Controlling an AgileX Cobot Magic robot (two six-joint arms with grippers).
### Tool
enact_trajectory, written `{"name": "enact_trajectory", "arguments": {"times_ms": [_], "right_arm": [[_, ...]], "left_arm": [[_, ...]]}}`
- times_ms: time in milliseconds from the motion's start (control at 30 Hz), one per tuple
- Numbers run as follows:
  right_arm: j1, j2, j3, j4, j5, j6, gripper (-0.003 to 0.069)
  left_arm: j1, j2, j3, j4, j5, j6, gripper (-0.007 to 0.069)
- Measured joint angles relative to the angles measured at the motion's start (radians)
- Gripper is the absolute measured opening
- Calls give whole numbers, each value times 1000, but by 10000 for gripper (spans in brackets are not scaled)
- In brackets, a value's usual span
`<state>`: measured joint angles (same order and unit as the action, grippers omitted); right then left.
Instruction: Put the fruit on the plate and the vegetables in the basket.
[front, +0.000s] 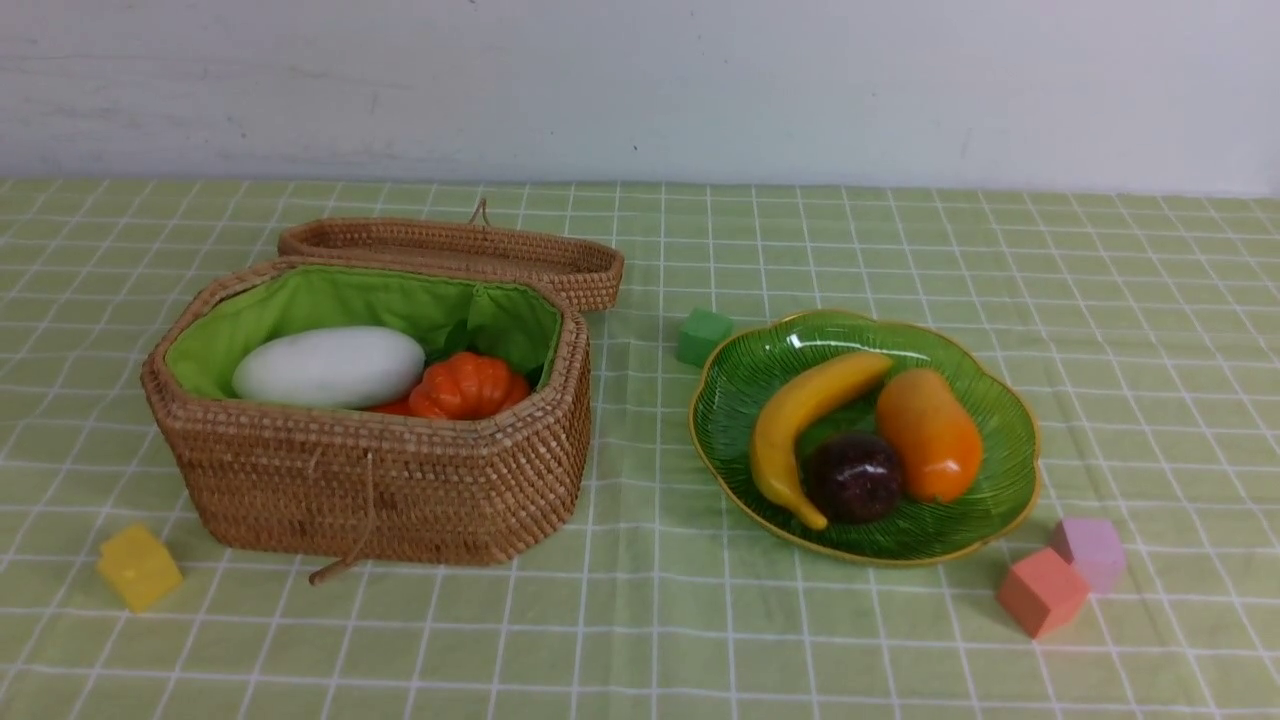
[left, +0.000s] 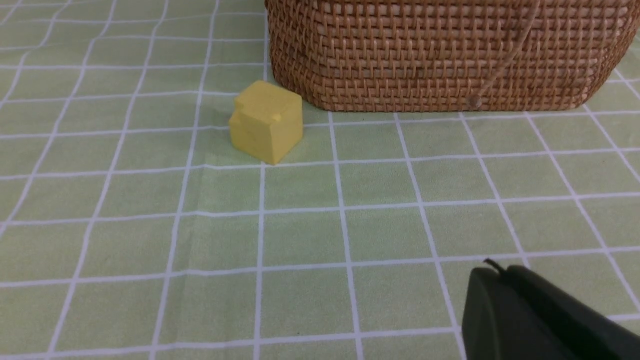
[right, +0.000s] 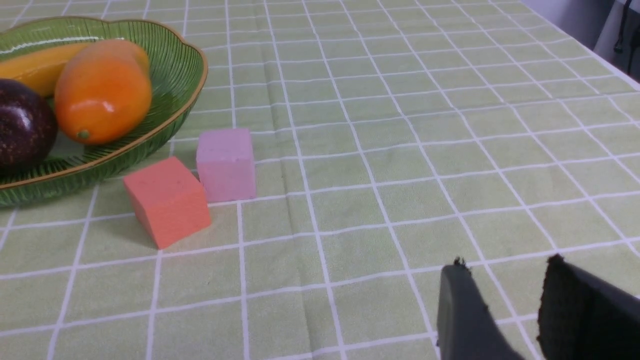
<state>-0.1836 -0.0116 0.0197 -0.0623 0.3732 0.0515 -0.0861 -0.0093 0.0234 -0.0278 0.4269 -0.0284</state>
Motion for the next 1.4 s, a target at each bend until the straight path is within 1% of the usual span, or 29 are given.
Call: {"name": "enact_trajectory", "arguments": {"times_ms": [800, 1100, 1400], "right_arm": [[0, 0, 0, 0, 0, 0, 241], [0, 0, 0, 0, 0, 0, 241], [0, 0, 0, 0, 0, 0, 241]], "left_arm": [[0, 0, -1, -6, 5, 0, 5], [0, 0, -1, -65, 3, 0, 13], [0, 0, 3, -186, -17, 0, 22]]}}
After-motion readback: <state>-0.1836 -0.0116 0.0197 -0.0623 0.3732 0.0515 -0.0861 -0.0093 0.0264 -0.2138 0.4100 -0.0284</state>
